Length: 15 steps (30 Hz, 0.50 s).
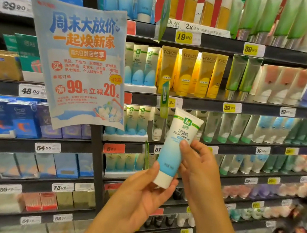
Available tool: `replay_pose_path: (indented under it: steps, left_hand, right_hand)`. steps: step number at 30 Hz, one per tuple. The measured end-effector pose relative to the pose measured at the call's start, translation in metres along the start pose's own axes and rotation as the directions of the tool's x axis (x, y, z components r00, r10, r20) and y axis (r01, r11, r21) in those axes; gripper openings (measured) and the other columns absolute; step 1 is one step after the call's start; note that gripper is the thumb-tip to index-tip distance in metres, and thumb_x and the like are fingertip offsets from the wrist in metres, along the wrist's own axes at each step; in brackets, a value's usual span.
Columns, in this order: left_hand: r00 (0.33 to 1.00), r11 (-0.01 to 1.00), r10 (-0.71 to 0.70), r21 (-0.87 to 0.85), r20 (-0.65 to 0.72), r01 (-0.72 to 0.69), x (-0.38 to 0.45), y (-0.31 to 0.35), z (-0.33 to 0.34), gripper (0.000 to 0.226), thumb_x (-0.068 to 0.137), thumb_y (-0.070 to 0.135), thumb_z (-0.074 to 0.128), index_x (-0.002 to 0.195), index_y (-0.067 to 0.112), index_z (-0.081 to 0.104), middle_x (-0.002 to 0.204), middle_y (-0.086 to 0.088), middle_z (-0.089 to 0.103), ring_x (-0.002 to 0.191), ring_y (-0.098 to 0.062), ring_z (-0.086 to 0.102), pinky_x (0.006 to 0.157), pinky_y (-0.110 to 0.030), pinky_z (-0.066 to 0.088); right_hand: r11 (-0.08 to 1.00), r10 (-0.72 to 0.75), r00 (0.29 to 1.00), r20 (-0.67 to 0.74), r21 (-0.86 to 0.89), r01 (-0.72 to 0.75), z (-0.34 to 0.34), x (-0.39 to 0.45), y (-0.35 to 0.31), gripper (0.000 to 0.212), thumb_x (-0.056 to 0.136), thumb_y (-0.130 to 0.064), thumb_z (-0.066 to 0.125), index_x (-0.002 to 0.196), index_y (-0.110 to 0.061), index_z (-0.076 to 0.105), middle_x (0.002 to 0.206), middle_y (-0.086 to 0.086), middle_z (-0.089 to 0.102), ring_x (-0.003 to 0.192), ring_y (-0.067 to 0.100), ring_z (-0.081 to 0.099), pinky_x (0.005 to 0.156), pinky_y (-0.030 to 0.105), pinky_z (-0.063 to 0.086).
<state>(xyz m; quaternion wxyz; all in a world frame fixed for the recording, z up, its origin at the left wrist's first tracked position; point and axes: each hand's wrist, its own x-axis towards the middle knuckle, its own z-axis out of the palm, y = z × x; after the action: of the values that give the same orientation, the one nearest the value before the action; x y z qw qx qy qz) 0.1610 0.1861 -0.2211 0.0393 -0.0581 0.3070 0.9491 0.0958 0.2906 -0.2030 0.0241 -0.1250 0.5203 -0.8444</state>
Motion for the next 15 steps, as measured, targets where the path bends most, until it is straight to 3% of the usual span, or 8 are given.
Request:
replay_pose_path:
  steps: [3,6,10,15]
  left_hand:
    - [1.0,0.999,0.027,0.02,-0.004,-0.027,-0.004,-0.013,-0.002,0.03,0.065,0.012,0.066,0.086,-0.007,0.073,0.096,-0.025,0.07,0.078,-0.03,0.07,0.06,-0.033,0.059]
    - [0.996,0.996,0.064,0.068,-0.065,-0.059,-0.006,-0.025,-0.005,0.039,0.064,0.009,0.067,0.098,-0.009,0.068,0.095,-0.024,0.07,0.077,-0.029,0.07,0.06,-0.034,0.059]
    - [0.988,0.976,0.106,0.201,-0.114,-0.082,-0.008,-0.037,-0.008,0.052,0.059,0.004,0.07,0.109,-0.004,0.057,0.098,-0.021,0.068,0.082,-0.027,0.069,0.063,-0.033,0.059]
    - [0.987,0.953,0.107,0.295,-0.116,-0.069,-0.011,-0.046,-0.01,0.058,0.056,0.005,0.072,0.11,-0.005,0.052,0.096,-0.02,0.067,0.081,-0.025,0.069,0.066,-0.034,0.059]
  right_hand:
    - [1.0,0.007,0.999,-0.033,-0.024,-0.008,-0.009,-0.01,0.005,0.046,0.065,-0.03,0.068,0.103,-0.007,0.054,0.094,0.01,0.072,0.092,0.029,0.068,0.085,0.048,0.054]
    - [0.996,-0.011,0.998,-0.056,-0.089,0.006,-0.015,-0.018,0.009,0.038,0.067,-0.029,0.067,0.099,-0.011,0.057,0.1,0.008,0.07,0.095,0.022,0.068,0.08,0.037,0.056]
    - [0.983,-0.021,0.999,-0.05,-0.183,0.012,-0.023,-0.027,0.014,0.024,0.078,-0.02,0.068,0.099,-0.016,0.057,0.096,0.0,0.067,0.071,-0.002,0.067,0.057,0.013,0.051]
    - [0.975,-0.027,0.995,-0.098,-0.22,0.005,-0.029,-0.035,0.019,0.028,0.079,-0.014,0.07,0.101,-0.015,0.054,0.094,-0.004,0.062,0.062,-0.007,0.064,0.049,0.01,0.047]
